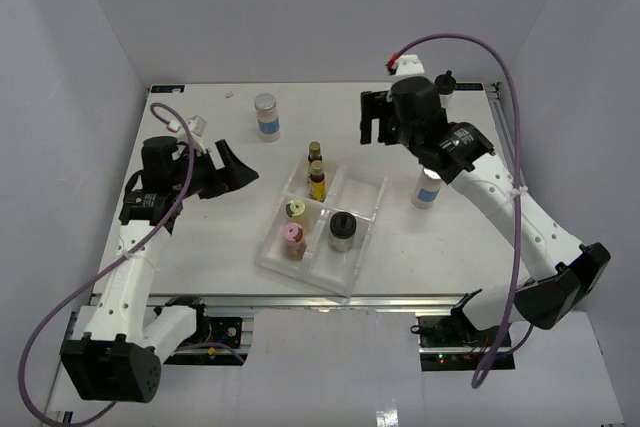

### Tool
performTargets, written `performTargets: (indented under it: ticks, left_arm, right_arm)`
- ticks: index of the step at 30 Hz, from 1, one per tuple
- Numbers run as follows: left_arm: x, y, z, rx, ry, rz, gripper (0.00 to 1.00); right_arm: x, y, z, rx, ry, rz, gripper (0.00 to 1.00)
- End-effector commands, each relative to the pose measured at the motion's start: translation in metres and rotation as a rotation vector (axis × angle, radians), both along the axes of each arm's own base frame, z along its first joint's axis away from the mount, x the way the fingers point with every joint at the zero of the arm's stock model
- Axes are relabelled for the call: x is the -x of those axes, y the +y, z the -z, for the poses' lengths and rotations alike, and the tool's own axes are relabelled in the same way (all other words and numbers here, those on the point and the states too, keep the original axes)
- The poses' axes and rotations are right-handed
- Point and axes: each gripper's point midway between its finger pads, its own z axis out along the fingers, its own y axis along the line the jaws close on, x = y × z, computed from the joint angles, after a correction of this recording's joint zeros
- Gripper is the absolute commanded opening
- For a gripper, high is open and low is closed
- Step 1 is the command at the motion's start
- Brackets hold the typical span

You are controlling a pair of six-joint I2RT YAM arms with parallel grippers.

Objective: Organize the condiment bottles

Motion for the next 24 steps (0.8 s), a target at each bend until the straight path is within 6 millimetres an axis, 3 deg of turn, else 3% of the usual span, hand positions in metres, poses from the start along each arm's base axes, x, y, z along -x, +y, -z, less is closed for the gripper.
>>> performTargets:
  ticks: [1, 5, 7, 8, 9, 16, 24]
  left_arm:
    - [0.001, -0.048, 0.0, -0.104, -0.065, 0.085, 0.98]
    - [0.008, -0.061, -0.008, -0.102, -0.142, 0.155, 0.98]
    - [0.013, -0.065, -0.008, -0.102, -0.162, 0.19, 0.98]
    - [0.014, -0.064, -0.008, -0.112, -0.174, 0.198, 0.98]
    - [0.013, -0.062, -0.007, -0.124, -0.185, 0.196, 0.98]
    - [0.011, -0.052, 0.015, -0.173, -0.171, 0.157, 0.98]
    - [0.012, -0.044, 0.029, -0.195, -0.165, 0.122, 0.98]
  right_arm:
    - [-0.034, -0.053, -0.019, -0.042, -0.029, 0.098, 0.9]
    - [-0.039, -0.105, 0.014, -0.022, 0.03, 0.239, 0.92]
    - [-0.033, -0.125, 0.04, -0.031, 0.078, 0.273, 0.93]
    - [-0.032, -0.132, 0.04, -0.052, 0.073, 0.281, 0.94]
    - [-0.026, -0.138, 0.062, -0.049, 0.114, 0.285, 0.96]
    - [-0.007, -0.146, 0.112, -0.006, 0.198, 0.282, 0.98]
    - [-0.002, -0.149, 0.145, 0.032, 0.25, 0.285, 0.98]
